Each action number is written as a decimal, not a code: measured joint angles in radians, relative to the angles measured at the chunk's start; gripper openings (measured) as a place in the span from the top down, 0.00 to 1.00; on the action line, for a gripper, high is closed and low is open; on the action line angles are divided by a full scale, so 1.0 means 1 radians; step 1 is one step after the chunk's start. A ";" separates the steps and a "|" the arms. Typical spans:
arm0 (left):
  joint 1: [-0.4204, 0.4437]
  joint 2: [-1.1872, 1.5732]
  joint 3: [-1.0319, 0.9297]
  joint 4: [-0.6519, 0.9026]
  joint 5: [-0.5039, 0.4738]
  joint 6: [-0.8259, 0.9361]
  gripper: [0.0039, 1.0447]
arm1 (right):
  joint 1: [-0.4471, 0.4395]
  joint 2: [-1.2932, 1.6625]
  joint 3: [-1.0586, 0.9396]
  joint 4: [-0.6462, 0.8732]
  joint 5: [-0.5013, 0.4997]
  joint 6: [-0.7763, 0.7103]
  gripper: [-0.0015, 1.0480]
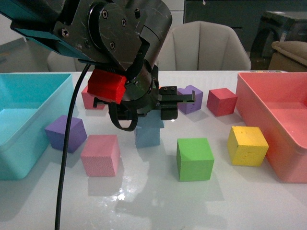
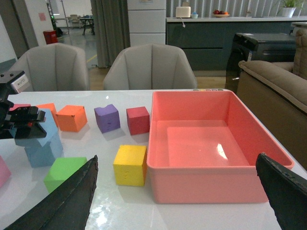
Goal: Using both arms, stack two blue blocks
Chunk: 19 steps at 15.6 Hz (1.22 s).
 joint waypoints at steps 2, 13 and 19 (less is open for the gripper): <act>0.001 0.019 0.023 -0.004 -0.013 -0.018 0.55 | 0.000 0.000 0.000 0.000 0.000 0.000 0.06; 0.029 0.079 0.071 0.011 0.018 0.049 0.55 | 0.000 0.000 0.000 0.000 0.000 0.000 0.06; 0.065 0.100 0.119 -0.050 0.068 0.159 0.45 | 0.000 0.000 0.000 0.000 0.000 0.000 0.06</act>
